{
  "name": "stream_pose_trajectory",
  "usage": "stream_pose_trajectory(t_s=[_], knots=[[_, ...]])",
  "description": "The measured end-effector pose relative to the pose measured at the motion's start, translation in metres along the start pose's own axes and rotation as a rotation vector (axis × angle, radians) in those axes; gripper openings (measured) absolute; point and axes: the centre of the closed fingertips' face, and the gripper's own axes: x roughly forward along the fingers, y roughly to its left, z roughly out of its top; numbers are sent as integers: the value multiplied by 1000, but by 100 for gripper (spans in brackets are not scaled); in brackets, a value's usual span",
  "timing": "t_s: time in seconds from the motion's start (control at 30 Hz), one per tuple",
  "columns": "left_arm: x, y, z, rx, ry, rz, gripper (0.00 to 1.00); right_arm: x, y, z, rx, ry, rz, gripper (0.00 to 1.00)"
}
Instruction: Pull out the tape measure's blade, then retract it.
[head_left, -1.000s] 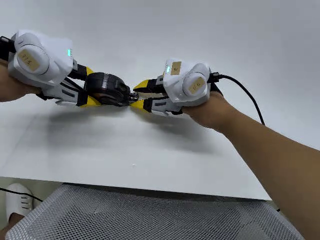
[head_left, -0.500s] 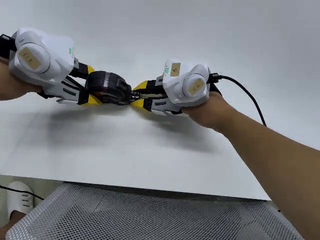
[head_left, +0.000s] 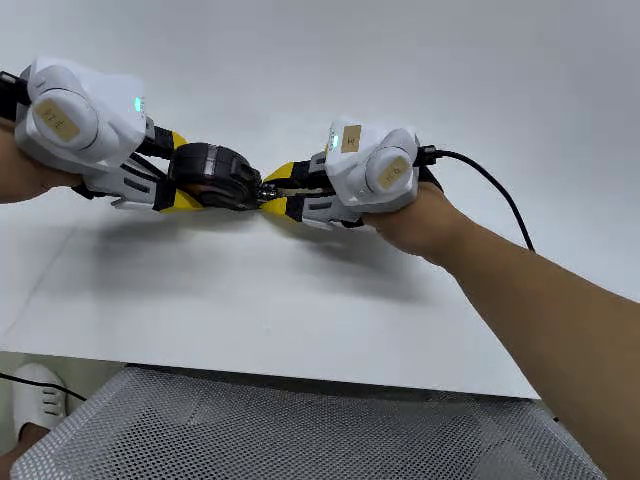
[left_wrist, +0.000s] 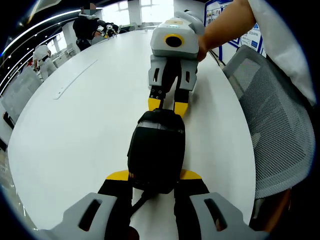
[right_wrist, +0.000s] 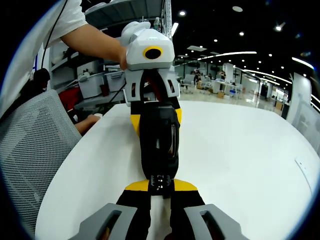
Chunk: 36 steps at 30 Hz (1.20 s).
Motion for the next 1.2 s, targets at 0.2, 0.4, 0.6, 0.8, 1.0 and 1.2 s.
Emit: stream_pose_trajectory(t_s=[0.2,0.4,0.6,0.8,1.0,1.2], knots=[[0,0,0,-2,-5,4,26,-1,1,0,14,-3,-3,10],[0,0,0,3,-5,0,26,-2,2,0,7,5,-2,9],[1,0,0,3,-8,-7,26,-4,4,0,12,6,-2,9],[1,0,0,0,-9,-8,26,-6,4,0,5,10,-6,9],[1,1,1,-6,-16,-4,26,-6,4,1,1,14,-5,9],[1,1,1,-5,-17,-9,26,-10,4,-1,1,18,-9,9]])
